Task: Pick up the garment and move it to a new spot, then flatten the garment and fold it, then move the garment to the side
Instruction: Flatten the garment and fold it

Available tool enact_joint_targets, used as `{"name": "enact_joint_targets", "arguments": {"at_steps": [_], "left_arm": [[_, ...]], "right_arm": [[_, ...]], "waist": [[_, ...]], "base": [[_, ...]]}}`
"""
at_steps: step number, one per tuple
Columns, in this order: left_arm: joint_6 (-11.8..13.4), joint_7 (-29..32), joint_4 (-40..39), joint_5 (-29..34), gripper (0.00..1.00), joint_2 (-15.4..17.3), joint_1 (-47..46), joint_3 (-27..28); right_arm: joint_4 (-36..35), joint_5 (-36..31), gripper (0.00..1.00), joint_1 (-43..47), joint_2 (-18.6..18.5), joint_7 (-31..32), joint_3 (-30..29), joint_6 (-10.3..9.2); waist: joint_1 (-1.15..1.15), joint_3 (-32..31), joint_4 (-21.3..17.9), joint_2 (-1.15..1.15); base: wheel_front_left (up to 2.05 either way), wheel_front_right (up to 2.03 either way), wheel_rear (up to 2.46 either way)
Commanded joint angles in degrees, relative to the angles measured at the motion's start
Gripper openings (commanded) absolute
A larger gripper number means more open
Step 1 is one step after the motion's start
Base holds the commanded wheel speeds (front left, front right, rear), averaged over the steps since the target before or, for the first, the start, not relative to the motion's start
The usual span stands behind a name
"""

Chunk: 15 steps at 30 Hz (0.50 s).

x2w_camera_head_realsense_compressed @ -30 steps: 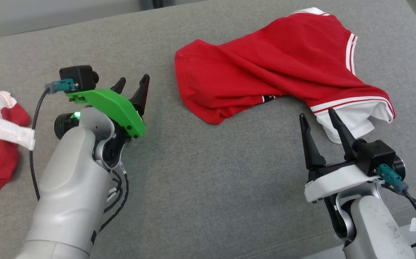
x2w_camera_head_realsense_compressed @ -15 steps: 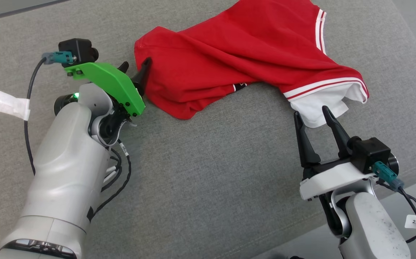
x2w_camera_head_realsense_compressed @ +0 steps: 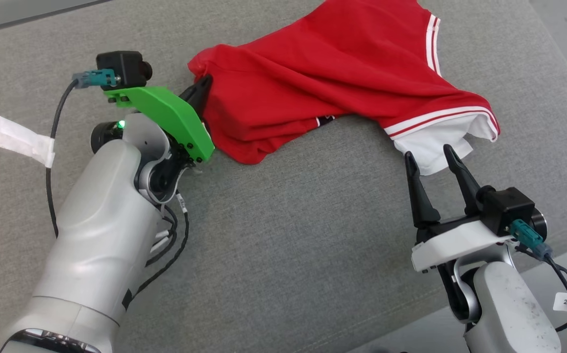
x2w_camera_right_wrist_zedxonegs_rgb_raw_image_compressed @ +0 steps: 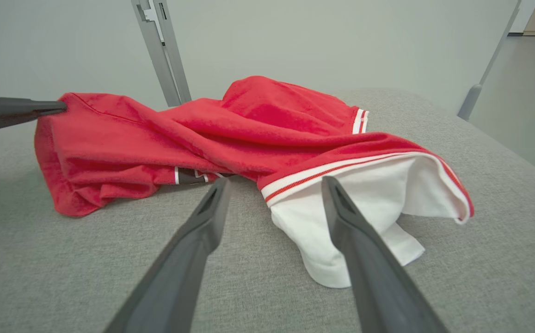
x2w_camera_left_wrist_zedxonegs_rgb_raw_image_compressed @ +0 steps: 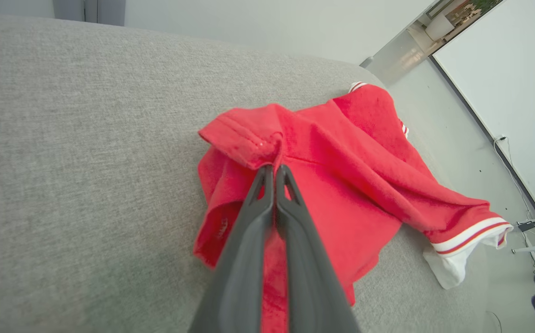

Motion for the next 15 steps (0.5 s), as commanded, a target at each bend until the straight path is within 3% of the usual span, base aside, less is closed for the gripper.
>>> {"name": "enact_joint_targets", "arguments": {"at_steps": [1, 6, 15], "left_arm": [[-0.12, -0.49, -1.02, -0.71, 0.00, 0.72, 1.12, -0.96], [-0.12, -3.41, -7.52, -2.97, 0.00, 2.13, 3.90, -6.03], [-0.12, -7.59, -25.30, -3.27, 0.00, 10.18, 16.78, -17.07]], "right_arm": [[-0.19, -0.62, 1.00, 0.17, -0.07, 0.12, -0.16, -0.10], [-0.67, -1.15, 1.00, 1.04, -0.10, 0.91, -0.39, -0.10], [-1.92, -1.99, 1.00, 3.35, -0.10, 2.50, -2.58, -0.10]], "waist": [[0.00, -1.06, 1.50, 0.00], [0.00, -3.16, 4.66, 0.00], [0.00, -7.73, 11.02, 0.00]], "base": [[0.00, 0.00, 0.00], [0.00, 0.00, 0.00], [0.00, 0.00, 0.00]]}}
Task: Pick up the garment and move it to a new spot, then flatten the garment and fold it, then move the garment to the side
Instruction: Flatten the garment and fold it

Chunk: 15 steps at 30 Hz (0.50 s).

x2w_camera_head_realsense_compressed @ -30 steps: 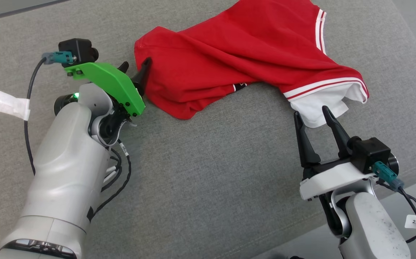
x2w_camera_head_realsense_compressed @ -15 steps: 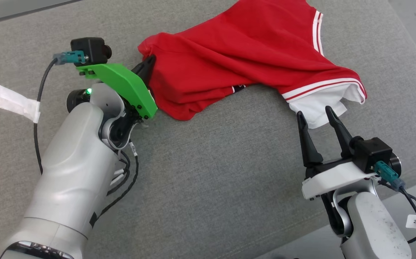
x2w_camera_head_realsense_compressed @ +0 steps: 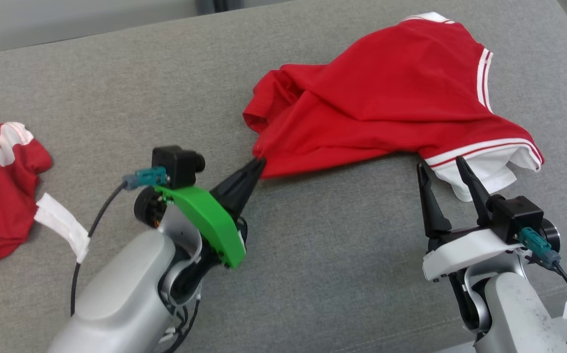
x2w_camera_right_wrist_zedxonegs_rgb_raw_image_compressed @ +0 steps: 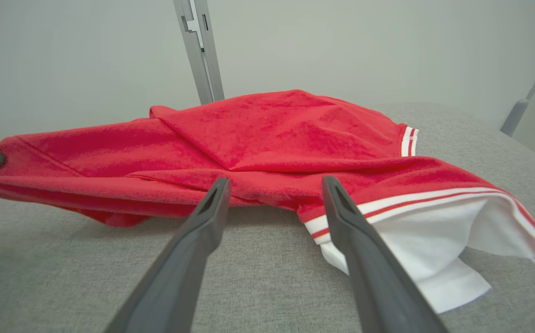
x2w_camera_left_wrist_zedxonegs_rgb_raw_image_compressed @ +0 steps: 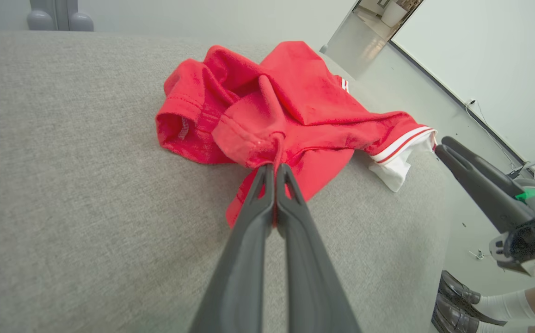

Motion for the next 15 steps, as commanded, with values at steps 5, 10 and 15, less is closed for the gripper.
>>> {"name": "enact_joint_targets", "arguments": {"at_steps": [5, 10, 15], "left_arm": [[2.68, -1.49, -4.23, 2.66, 0.00, 4.40, 8.35, -2.24], [6.49, -1.61, -4.33, 4.91, 0.00, 6.94, 12.99, -3.80], [9.04, -2.23, -2.41, 5.27, 0.00, 7.00, 15.53, -4.24]], "right_arm": [[-1.21, 0.03, 1.00, 1.64, -0.14, 0.85, -0.55, -0.09], [-1.83, -0.07, 1.00, 2.10, -0.15, 1.46, -0.84, -0.09], [-2.20, -0.36, 1.00, 2.20, -0.14, 2.05, -1.12, -0.09]], "waist": [[0.00, -3.92, 4.89, 0.00], [0.00, -4.53, 6.31, 0.00], [0.00, -5.46, 7.36, 0.00]], "base": [[0.00, 0.00, 0.00], [0.00, 0.00, 0.00], [0.00, 0.00, 0.00]]}}
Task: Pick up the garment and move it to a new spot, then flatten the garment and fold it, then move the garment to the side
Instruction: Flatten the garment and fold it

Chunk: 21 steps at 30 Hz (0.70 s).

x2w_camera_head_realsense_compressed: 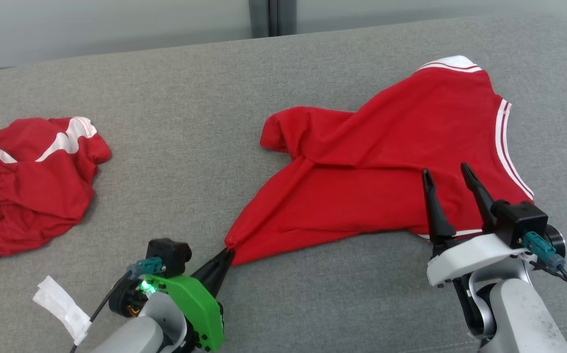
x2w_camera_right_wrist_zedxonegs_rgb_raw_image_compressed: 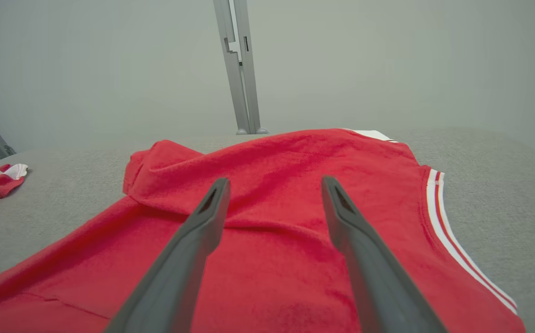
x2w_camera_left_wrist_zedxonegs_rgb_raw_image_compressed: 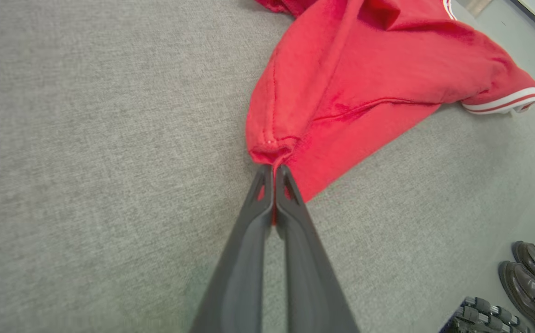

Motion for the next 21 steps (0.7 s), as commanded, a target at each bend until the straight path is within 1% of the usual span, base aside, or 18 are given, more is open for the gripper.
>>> {"name": "enact_joint_targets", "arguments": {"at_steps": [1, 2, 4, 7, 11, 13, 16, 21], "left_arm": [[0.90, -0.03, 0.73, 0.02, 0.46, 0.28, 1.19, 0.12], [1.43, -0.35, 1.08, 0.04, 1.00, 0.15, 1.46, 0.24], [2.06, -1.03, 1.24, -0.57, 1.00, -0.24, 1.96, 0.78], [2.80, -2.09, 0.86, -1.36, 1.00, 0.03, 2.77, 1.83], [2.60, -3.30, -0.93, -3.03, 1.00, 0.68, 2.34, 4.07], [2.47, -2.68, -1.88, -2.90, 1.00, 1.05, 0.44, 4.50], [1.81, -1.47, -2.17, -2.76, 1.00, 0.52, -2.99, 4.82], [-0.14, 3.49, 2.41, -3.53, 1.00, -2.15, -10.68, 4.17]], "right_arm": [[-0.35, -0.24, 1.00, 0.40, -0.13, 0.21, -0.12, -0.08], [-0.39, -0.25, 1.00, 0.40, -0.14, 0.33, -0.16, -0.08], [-0.43, -0.19, 1.00, 0.42, -0.13, 0.32, -0.17, -0.09], [-0.51, -0.07, 1.00, 0.72, -0.13, 0.38, -0.22, -0.08], [-0.51, 0.31, 1.00, 1.11, -0.13, 0.16, -0.32, -0.08], [-0.62, 0.43, 1.00, 1.10, -0.13, 0.11, -0.24, -0.09], [-0.82, 0.72, 1.00, 0.76, -0.14, -0.11, -0.10, -0.09], [-0.49, 1.39, 1.00, -0.39, -0.13, -0.48, 1.04, -0.08]], "waist": [[0.00, -0.83, 0.80, 0.00], [0.00, -0.99, 0.95, 0.00], [0.00, -1.31, 1.24, 0.00], [0.00, -1.82, 1.55, 0.00], [0.00, -2.23, 1.61, 0.00], [0.00, -2.19, 1.45, 0.00], [0.00, -1.76, 0.90, 0.00], [0.00, -0.16, -1.31, 0.00]], "base": [[0.00, 0.00, 0.00], [0.00, 0.00, 0.00], [0.00, 0.00, 0.00], [0.00, 0.00, 0.00], [0.00, 0.00, 0.00], [0.00, 0.00, 0.00], [0.00, 0.00, 0.00], [0.00, 0.00, 0.00]]}}
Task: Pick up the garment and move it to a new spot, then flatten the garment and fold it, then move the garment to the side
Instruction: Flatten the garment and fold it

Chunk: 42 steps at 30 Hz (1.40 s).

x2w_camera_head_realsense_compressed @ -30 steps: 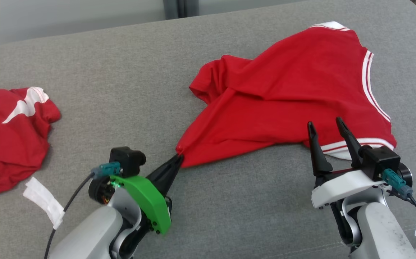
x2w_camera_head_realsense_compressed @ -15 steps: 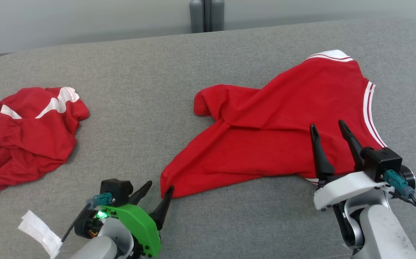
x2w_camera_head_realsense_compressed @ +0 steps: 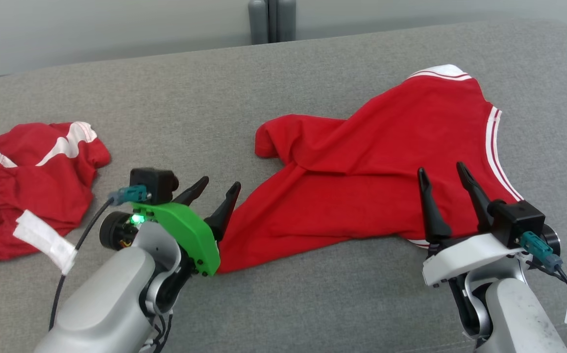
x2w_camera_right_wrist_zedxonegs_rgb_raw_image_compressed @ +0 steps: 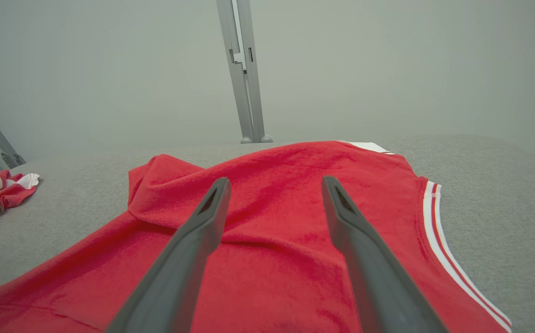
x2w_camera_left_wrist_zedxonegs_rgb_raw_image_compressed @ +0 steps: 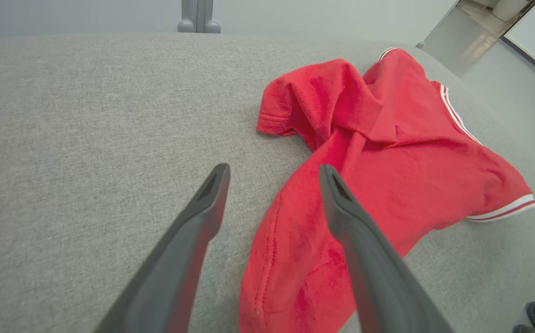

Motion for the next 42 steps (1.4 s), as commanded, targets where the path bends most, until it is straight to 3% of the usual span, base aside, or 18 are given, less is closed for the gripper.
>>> {"name": "enact_joint_targets", "arguments": {"at_steps": [1, 9, 14, 25, 26, 27, 28, 32, 38, 42], "left_arm": [[-0.69, 1.69, 1.99, -0.50, 1.00, -0.89, -2.53, -0.37], [-3.72, 7.90, 13.92, -0.14, 1.00, -5.50, -11.29, -3.03], [-5.36, 6.73, 18.89, 0.02, 1.00, -7.57, -13.86, -3.27], [-6.23, 11.91, 28.81, 1.09, 1.00, -11.50, -15.48, -7.34], [-6.48, 12.82, 29.70, 1.49, 0.84, -12.00, -15.33, -8.17], [-6.69, 13.22, 30.22, 1.77, 0.25, -12.38, -15.26, -8.70], [-7.04, 13.67, 30.61, 1.88, 0.00, -12.81, -15.11, -9.36], [-7.37, 9.31, 30.76, 2.49, 0.00, -12.45, -16.51, -8.84], [-3.74, -4.72, 31.96, 2.74, 0.00, -11.68, -19.38, -4.09], [-3.72, -8.97, 33.63, 1.61, 0.00, -10.99, -20.51, -1.58]], "right_arm": [[0.26, 0.71, 1.00, -0.73, -0.11, -0.55, 0.42, -0.08], [1.69, 1.61, 1.00, -2.47, -0.12, -1.91, 1.17, -0.08], [2.51, 2.06, 1.00, -2.89, -0.10, -2.77, 1.30, -0.08], [3.39, 2.33, 1.00, -3.28, -0.10, -3.66, 1.68, -0.08], [3.35, 2.32, 1.00, -3.28, -0.10, -3.67, 1.59, -0.08], [3.32, 2.33, 1.00, -3.30, -0.10, -3.68, 1.48, -0.08], [3.31, 2.27, 1.00, -3.28, -0.10, -3.72, 1.23, -0.08], [3.12, 1.81, 1.00, -3.11, -0.10, -3.72, 0.69, -0.08], [2.57, 1.41, 1.00, -3.29, -0.12, -3.22, 1.08, -0.08], [2.33, 1.27, 1.00, -3.30, -0.10, -3.04, 1.26, -0.08]], "waist": [[0.00, 1.36, -1.87, 0.00], [0.00, 4.55, -6.95, 0.00], [0.00, 5.49, -9.08, 0.00], [0.00, 5.94, -11.31, 0.00], [0.00, 5.96, -11.31, 0.00], [0.00, 5.97, -11.26, 0.00], [0.00, 5.96, -11.07, 0.00], [0.00, 5.80, -9.80, 0.00], [0.00, 5.57, -7.71, 0.00], [0.00, 5.68, -6.83, 0.00]], "base": [[0.00, 0.00, 0.00], [0.00, 0.00, 0.00], [0.00, 0.00, 0.00], [0.00, 0.00, 0.00], [0.00, 0.00, 0.00], [0.00, 0.00, 0.00], [0.00, 0.00, 0.00], [0.00, 0.00, 0.00], [0.00, 0.00, 0.00], [0.00, 0.00, 0.00]]}}
